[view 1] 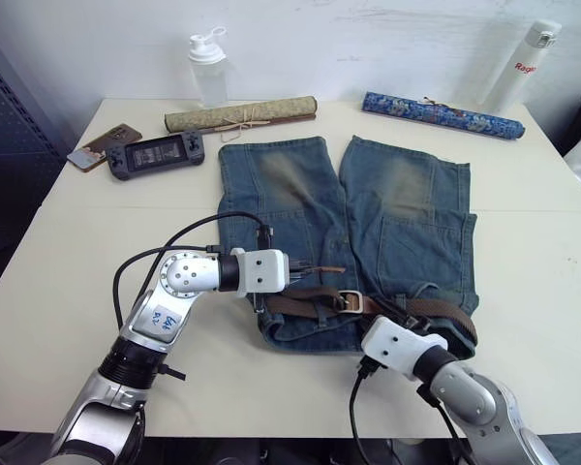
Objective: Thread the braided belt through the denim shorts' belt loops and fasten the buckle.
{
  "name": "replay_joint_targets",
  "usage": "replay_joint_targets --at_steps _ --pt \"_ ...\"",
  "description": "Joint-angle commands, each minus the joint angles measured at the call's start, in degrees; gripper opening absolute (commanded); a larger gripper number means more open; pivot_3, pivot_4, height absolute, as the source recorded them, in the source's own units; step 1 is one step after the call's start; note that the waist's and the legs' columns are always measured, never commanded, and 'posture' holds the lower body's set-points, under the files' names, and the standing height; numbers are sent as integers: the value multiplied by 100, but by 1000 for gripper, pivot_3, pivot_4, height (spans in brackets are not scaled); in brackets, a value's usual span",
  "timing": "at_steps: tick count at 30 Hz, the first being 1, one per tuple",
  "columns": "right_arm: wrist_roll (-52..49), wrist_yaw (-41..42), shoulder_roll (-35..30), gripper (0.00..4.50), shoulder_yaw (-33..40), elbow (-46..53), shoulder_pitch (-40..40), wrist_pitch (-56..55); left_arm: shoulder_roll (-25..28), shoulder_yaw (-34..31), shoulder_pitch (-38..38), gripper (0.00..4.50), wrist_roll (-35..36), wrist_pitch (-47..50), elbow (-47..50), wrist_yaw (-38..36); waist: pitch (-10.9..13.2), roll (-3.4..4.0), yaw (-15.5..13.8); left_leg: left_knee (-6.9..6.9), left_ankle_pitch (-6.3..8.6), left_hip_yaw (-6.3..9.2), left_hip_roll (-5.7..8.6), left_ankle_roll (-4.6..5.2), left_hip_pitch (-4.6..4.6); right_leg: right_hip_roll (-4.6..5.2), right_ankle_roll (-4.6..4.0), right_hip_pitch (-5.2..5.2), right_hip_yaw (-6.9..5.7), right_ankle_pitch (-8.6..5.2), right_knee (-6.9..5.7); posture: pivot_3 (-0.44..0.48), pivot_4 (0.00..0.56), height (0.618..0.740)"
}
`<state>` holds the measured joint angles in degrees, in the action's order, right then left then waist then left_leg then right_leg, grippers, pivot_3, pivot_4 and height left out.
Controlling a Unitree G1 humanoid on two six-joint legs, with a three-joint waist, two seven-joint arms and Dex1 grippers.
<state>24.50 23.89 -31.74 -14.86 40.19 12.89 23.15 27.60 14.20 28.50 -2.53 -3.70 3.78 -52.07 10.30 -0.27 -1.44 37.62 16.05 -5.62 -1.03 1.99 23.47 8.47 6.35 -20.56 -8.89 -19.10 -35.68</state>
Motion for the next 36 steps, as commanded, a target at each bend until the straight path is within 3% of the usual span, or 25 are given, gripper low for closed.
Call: replay_joint_targets --at_steps 1,4,5,12,18,36 --pt "-2 27 132 1656 70 -90 65 178 -3 -21 37 0 124 -53 190 10 0 0 -4 0 0 0 0 0 0 0 0 0 0 0 0 0 150 717" --pt "-18 53 215 421 51 -79 40 208 5 -19 45 0 117 -70 182 2 0 0 1 0 0 -1 0 0 0 0 0 0 0 0 -1 0 150 717" --pt "-16 55 231 221 47 -80 22 216 13 -15 47 0 109 -79 181 -4 0 0 3 0 0 -1 0 0 0 0 0 0 0 0 -1 0 150 717" --pt "62 32 310 217 99 -12 -157 208 61 -16 79 0 57 -104 160 -16 0 0 6 0 -1 -1 -1 -1 -1 0 -2 -2 1 -1 -7 0 150 717" --pt "766 59 -281 217 -15 9 -777 -652 152 145 261 0 -227 -98 15 -70 0 0 9 0 -1 -9 2 0 0 0 -1 -9 7 -2 -12 0 150 717" --pt "1205 585 218 217 -422 -207 -1349 -684 372 217 376 0 -762 -131 -16 150 1 0 30 -6 -11 -9 -2 -9 -3 -6 -9 -11 6 -13 -30 0 150 717"
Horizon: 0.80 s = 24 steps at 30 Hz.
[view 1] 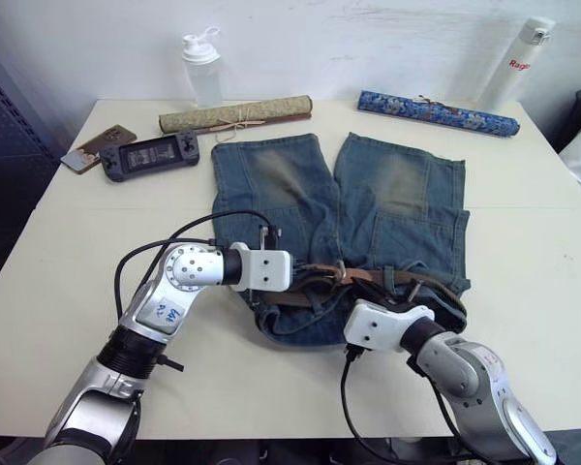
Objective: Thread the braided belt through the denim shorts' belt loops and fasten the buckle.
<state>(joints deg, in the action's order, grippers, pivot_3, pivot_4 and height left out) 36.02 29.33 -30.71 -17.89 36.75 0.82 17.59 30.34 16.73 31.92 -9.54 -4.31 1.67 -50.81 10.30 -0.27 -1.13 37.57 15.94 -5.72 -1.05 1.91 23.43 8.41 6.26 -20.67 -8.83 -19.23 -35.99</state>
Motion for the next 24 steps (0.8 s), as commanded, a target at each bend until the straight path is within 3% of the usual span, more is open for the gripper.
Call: replay_joint_targets --at_steps 1,9,24 --pt "57 61 145 217 -126 101 -189 -134 131 -2 54 0 -115 -104 183 14 0 0 0 0 0 0 0 0 0 0 0 0 0 0 -1 0 150 717" --pt "43 183 175 217 -125 18 -323 -233 93 136 174 0 -364 -312 45 93 0 0 -4 0 0 0 0 0 1 -1 0 0 0 0 -2 0 150 717" --pt "2 336 170 217 -184 -18 -380 -384 -540 532 513 0 -741 -792 -450 409 0 0 -15 3 -2 0 2 2 0 0 0 4 -2 0 -7 0 150 717"
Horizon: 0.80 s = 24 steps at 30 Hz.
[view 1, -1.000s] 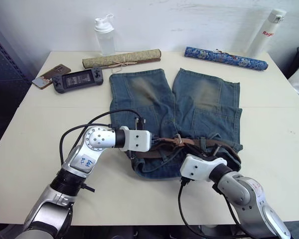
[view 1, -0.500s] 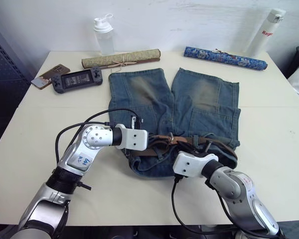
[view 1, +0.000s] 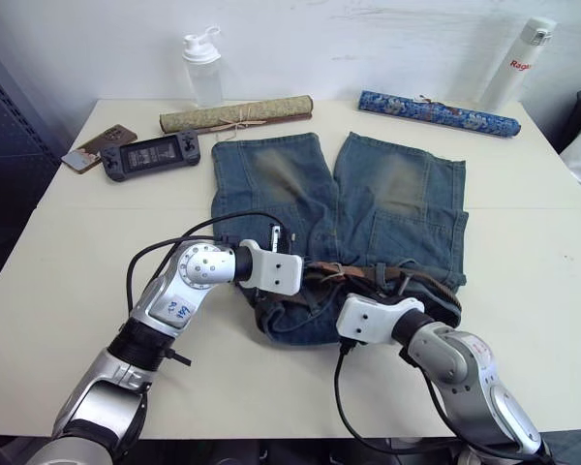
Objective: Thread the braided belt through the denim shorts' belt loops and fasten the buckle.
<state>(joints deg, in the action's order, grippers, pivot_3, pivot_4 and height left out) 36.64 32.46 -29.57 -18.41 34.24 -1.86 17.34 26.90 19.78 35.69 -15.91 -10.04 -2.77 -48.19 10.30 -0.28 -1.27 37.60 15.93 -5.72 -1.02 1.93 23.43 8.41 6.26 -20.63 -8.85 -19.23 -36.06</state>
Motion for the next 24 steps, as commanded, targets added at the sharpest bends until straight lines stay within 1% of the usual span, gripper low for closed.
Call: replay_joint_targets --at_steps 1,3,6,12,18,24 --pt "-56 23 60 217 -135 235 -102 -362 -204 254 150 0 -147 -264 -36 148 0 0 -1 0 0 0 0 0 0 0 0 0 0 0 0 0 150 717" --pt "-53 16 76 217 -128 238 -87 -356 -139 284 161 0 -234 -387 -96 131 0 0 -2 1 -1 0 0 1 0 0 0 1 0 0 0 0 150 717" --pt "-51 7 85 217 -75 278 -21 -303 270 179 122 0 -378 -706 -216 100 0 0 -2 4 -1 1 0 1 0 1 0 1 0 0 1 0 150 717" --pt "5 -41 148 217 -49 254 -12 -306 582 16 83 0 -283 -779 -222 42 0 0 29 0 -2 0 -3 -1 -2 -3 0 0 0 0 -1 0 150 717" --pt "131 -117 91 217 41 121 -244 -466 739 -78 -6 0 -330 -574 -87 132 0 0 45 0 -2 0 -2 -1 -1 -2 0 0 0 0 -2 0 150 717" --pt "89 -122 -22 217 4 -4 -450 -911 704 -22 43 0 -382 -517 -18 183 0 0 52 0 -2 0 -2 -2 -1 -2 0 0 0 0 -2 0 150 717"
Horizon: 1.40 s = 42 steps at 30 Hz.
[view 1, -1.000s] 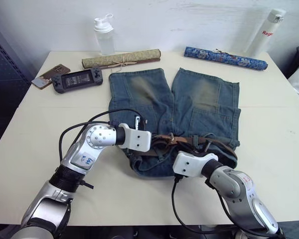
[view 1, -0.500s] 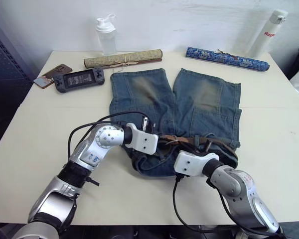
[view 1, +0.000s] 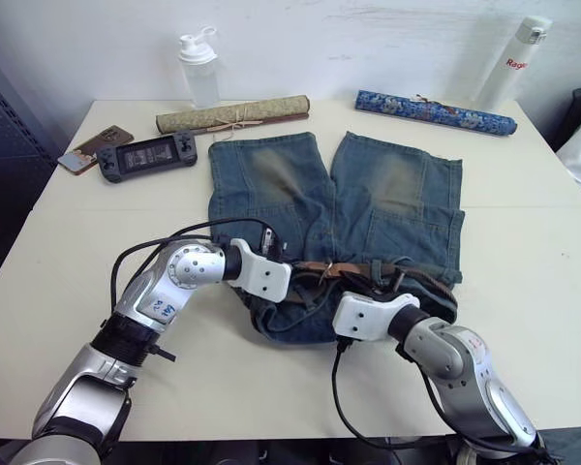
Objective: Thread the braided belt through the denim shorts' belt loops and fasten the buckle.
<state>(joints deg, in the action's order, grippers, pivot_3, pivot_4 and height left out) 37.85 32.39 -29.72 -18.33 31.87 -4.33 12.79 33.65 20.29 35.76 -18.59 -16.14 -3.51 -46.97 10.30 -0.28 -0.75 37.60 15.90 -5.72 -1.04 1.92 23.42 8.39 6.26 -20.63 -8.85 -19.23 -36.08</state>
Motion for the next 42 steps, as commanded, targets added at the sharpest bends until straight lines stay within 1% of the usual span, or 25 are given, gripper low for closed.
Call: replay_joint_targets --at_steps 1,10,15,19,23,28,34,39,41,42 --pt "-43 -108 -8 217 -28 204 -237 -528 0 -50 44 0 -112 101 77 65 0 0 1 0 0 0 0 0 0 0 0 0 0 0 0 0 150 717" --pt "-85 -45 65 217 -126 -26 -419 -816 -445 135 256 0 -192 124 -28 190 0 0 1 3 -1 -1 0 1 0 0 0 1 0 0 -3 0 150 717" --pt "-72 -64 107 217 -109 -41 -411 -803 -570 208 313 0 -226 68 -111 157 0 0 -2 3 -2 -2 2 2 0 0 0 1 1 0 -3 0 150 717" --pt "-39 -89 129 217 -69 -7 -360 -741 -507 234 264 0 -195 -55 -146 54 0 0 -2 4 -3 -1 2 2 0 1 0 1 0 0 -4 0 150 717" --pt "65 -154 85 217 45 24 -365 -749 -290 -8 88 0 -146 78 -25 81 0 0 0 4 -3 -2 2 2 0 1 1 1 1 0 -5 0 150 717" --pt "138 -277 -222 217 52 -276 -638 -1408 -41 -185 -74 0 -201 280 122 110 0 0 52 2 -4 -1 1 0 0 0 0 0 1 0 -6 0 150 717" --pt "270 -516 -286 217 119 -787 -1007 -1845 132 -385 -300 0 -246 577 288 197 0 -1 80 2 -6 0 1 -1 -1 0 1 1 0 -1 -7 0 150 717" --pt "348 -501 -211 216 159 -883 -1049 -1745 228 -788 -592 0 83 1074 340 244 0 0 84 1 -7 -2 1 -2 -1 0 1 0 2 -1 -8 0 150 717" --pt "348 -476 -208 216 155 -899 -1027 -1752 161 -924 -684 0 275 1262 394 249 0 0 84 2 -8 -2 0 -2 -1 0 1 0 2 -1 -8 0 150 717" --pt "365 -458 -215 216 131 -904 -1006 -1766 241 -905 -709 0 197 1200 390 250 0 0 85 2 -8 -2 0 -2 -1 0 1 0 2 -1 -8 0 150 717"
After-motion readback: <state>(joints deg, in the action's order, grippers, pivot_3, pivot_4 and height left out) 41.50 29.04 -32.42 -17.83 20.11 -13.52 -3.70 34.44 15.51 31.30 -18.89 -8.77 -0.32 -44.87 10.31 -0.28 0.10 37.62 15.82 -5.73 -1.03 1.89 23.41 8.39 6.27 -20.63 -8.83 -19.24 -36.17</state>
